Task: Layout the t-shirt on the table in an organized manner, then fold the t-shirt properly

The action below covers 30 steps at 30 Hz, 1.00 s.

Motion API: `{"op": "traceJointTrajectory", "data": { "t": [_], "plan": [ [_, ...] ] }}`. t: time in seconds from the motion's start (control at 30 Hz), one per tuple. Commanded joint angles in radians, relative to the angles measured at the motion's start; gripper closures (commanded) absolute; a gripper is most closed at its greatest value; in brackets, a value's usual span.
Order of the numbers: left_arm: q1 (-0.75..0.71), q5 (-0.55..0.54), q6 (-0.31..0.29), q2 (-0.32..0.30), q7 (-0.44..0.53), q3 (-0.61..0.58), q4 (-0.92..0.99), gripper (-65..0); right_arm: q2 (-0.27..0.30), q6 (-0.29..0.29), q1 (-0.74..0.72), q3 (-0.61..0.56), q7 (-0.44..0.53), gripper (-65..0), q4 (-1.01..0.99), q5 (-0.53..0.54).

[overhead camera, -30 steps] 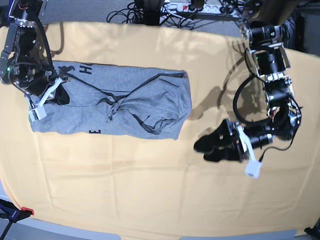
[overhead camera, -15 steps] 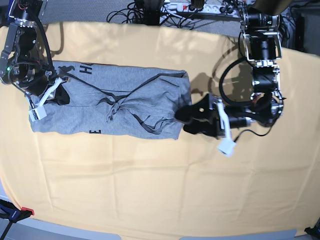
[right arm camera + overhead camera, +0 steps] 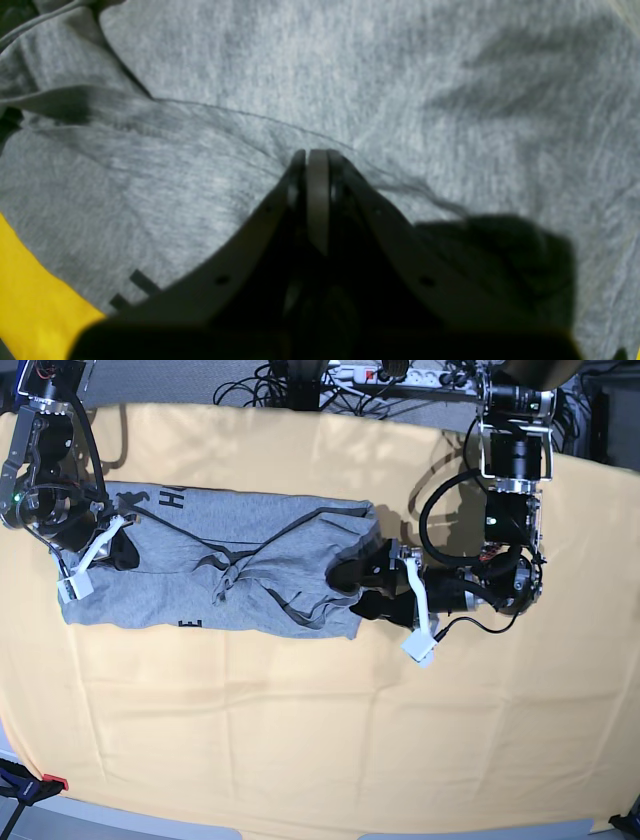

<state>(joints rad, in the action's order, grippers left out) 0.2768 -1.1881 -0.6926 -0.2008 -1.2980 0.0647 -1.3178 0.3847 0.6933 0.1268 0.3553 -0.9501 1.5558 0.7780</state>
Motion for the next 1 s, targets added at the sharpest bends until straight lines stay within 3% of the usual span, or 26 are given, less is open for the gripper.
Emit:
{"op": "traceJointTrajectory", "data": {
  "t": [0.0,0.2,0.4,0.47,0.57,0.6,0.8,0.97],
  "plan": [
    [0.022,-0.027,-0.006,0.006,0.022,0.001,-0.016,-49.2,0.016,0.005,-0.011,0.005,0.008,0.0,0.014,0.009],
    [0.016,0.041,-0.006,0.063,0.018,0.001,-0.016,-49.2,0.016,0.005,-0.011,0.005,0.008,0.0,0.014,0.01],
    [0.019,0.04,-0.006,0.065,0.018,0.002,-0.016,-47.4,0.017,0.005,-0.011,0.005,0.007,0.0,0.014,0.009],
    [0.019,0.04,-0.006,0.065,0.018,0.002,-0.016,-37.2,0.017,0.005,-0.011,0.005,0.008,0.0,0.014,0.009],
    [0.019,0.032,-0.006,0.065,0.019,0.002,-0.016,-5.9,0.016,0.005,-0.011,0.005,0.008,0.0,0.014,0.009],
    [0.019,0.023,-0.006,0.065,0.019,0.002,-0.016,0.0,0.016,0.005,-0.011,0.005,0.008,0.0,0.014,0.009],
    [0.02,-0.104,-0.006,0.066,0.005,0.002,-0.016,0.0,0.016,0.005,-0.011,0.005,0.008,0.0,0.014,0.009],
    [0.019,-0.232,-0.006,0.09,-0.085,0.001,-0.016,0.0,0.016,0.005,-0.011,0.005,0.009,0.0,0.014,0.009]
  ]
}}
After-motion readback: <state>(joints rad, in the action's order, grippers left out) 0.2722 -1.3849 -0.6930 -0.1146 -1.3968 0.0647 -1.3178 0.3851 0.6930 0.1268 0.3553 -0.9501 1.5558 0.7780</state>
